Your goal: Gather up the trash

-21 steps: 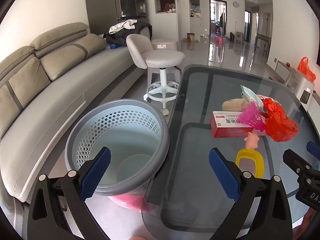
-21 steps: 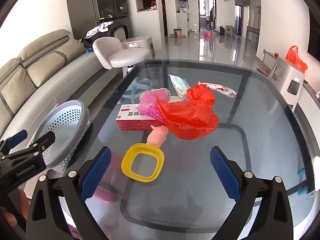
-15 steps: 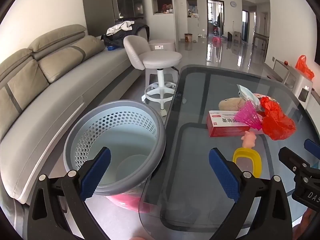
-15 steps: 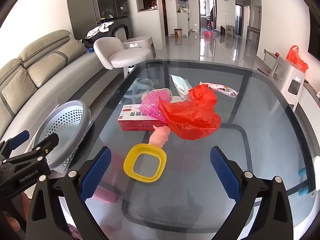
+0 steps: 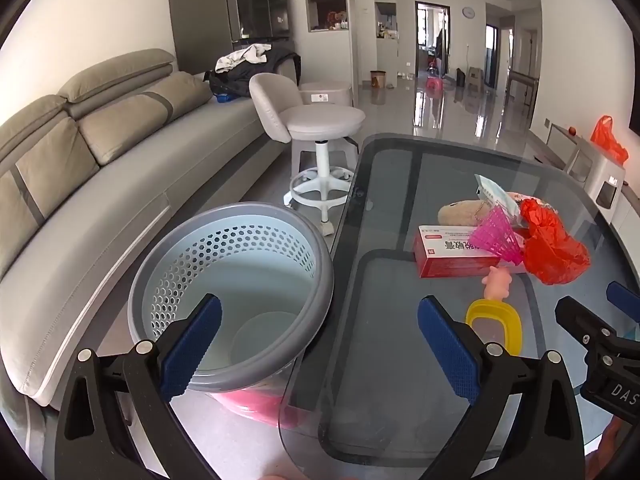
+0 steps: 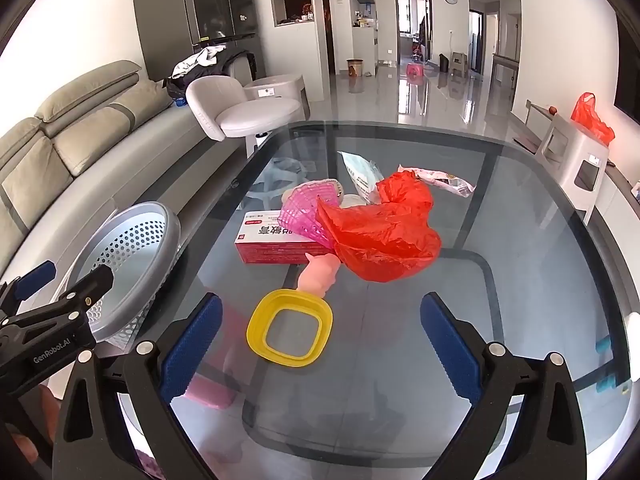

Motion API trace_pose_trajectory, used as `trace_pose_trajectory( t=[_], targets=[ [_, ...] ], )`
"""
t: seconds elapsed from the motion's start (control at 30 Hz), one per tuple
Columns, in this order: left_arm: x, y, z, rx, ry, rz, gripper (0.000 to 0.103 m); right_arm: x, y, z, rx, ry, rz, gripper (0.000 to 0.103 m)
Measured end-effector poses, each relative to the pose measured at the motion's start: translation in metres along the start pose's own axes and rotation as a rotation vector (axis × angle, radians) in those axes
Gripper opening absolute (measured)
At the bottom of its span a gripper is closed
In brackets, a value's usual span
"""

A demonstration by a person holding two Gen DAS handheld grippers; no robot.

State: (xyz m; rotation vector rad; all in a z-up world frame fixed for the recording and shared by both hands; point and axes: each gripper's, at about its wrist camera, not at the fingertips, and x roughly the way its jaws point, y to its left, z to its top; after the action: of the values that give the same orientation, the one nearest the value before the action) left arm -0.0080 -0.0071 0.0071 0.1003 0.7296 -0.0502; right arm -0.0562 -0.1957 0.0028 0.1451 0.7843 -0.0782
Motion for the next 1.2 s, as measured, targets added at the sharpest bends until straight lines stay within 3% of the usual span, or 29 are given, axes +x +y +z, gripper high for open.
trace_pose_trajectory(
  t=[1.2],
  targets=[
    [0.0027,-0.0013,-0.0027,0.006,0.0,0.001,0.097,0.0018,-0.003,0.0006,-0.002,0.002,-0.002,0.095]
  ],
)
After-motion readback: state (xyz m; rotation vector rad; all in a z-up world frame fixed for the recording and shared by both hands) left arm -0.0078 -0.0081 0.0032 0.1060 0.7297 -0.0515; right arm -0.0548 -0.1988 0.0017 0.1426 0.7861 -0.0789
